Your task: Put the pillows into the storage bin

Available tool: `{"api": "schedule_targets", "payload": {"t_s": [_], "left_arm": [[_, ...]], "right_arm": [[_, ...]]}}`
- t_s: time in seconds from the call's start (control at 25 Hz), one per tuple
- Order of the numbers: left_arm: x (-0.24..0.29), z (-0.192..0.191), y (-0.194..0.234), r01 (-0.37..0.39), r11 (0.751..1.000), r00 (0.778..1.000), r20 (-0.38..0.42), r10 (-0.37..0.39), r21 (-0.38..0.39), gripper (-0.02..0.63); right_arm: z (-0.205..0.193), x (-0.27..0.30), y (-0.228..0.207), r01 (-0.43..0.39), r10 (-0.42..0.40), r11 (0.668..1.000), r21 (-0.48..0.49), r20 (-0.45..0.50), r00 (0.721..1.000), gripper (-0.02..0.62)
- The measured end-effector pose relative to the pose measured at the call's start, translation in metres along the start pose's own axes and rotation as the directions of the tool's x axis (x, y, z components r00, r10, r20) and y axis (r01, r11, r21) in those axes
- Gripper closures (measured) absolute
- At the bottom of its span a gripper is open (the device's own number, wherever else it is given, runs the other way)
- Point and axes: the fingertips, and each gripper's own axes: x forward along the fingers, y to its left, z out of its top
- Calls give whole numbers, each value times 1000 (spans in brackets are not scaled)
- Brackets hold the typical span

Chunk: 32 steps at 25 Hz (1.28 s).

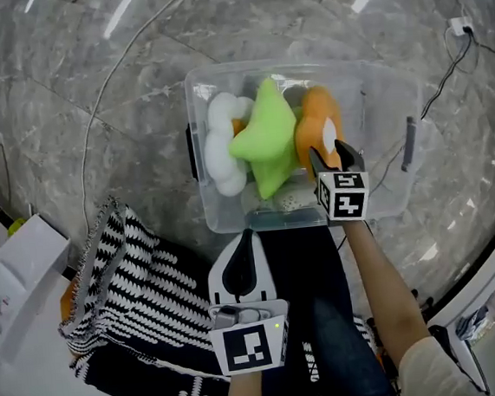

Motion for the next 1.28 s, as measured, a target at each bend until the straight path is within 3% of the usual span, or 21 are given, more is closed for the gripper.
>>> {"api": "schedule_targets", "payload": {"t_s": [0.12,0.28,0.64,0.76,1.0,1.28], "left_arm": [[-16,18,6,-7,998,1000,12,6,65,592],[-49,66,9,-26,995,996,88,17,97,592],[-160,219,-7,-82,990,947,318,41,116,592],[-210,266,-17,-101,988,921,386,50,113,592],[-300,348,-46,-139,983,841,539,55,117,592],[-397,391,-60,-168,979,769,637,57,115,592]], "right_arm": [[45,-45,7,12,-10,1000,-23,107,994,337],[107,-129,32,33,-3,992,-122,240,971,360],[253,-351,85,44,61,981,-189,516,854,422],[291,-428,97,52,65,982,-180,591,804,458],[351,-558,108,66,88,981,-181,726,682,508],[375,-672,137,74,112,980,-185,820,561,540]]}}
